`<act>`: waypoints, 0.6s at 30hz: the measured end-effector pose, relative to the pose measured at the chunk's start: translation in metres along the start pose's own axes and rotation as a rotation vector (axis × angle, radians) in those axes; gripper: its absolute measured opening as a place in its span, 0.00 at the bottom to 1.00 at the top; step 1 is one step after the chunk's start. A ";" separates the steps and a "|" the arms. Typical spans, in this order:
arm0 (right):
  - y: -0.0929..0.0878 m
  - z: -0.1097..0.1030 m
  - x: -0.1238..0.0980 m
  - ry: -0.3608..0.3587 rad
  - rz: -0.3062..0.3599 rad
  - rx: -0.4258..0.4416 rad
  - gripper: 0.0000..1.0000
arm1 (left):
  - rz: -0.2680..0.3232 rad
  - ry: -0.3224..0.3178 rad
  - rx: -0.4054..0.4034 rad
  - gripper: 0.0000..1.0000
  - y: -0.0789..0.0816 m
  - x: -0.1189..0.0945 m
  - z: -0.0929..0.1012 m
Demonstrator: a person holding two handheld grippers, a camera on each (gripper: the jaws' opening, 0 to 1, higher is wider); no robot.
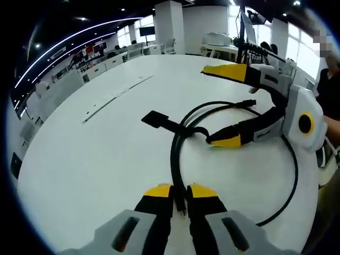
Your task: Find the charging cable on the desk, coil it up and secure with Velcro.
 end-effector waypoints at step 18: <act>-0.001 -0.001 0.003 0.001 -0.009 -0.001 0.45 | 0.001 0.000 -0.002 0.12 -0.001 0.000 0.001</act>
Point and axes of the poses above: the point that each gripper's makers call its tool centre point, and the gripper's own axes: x roughly forward along the fingers, z roughly to its right, y roughly out of its top, the point moved 9 cm from there along -x, roughly backward along the fingers, and after that the axes turned 2 degrees about -x, right-handed, at the moved point
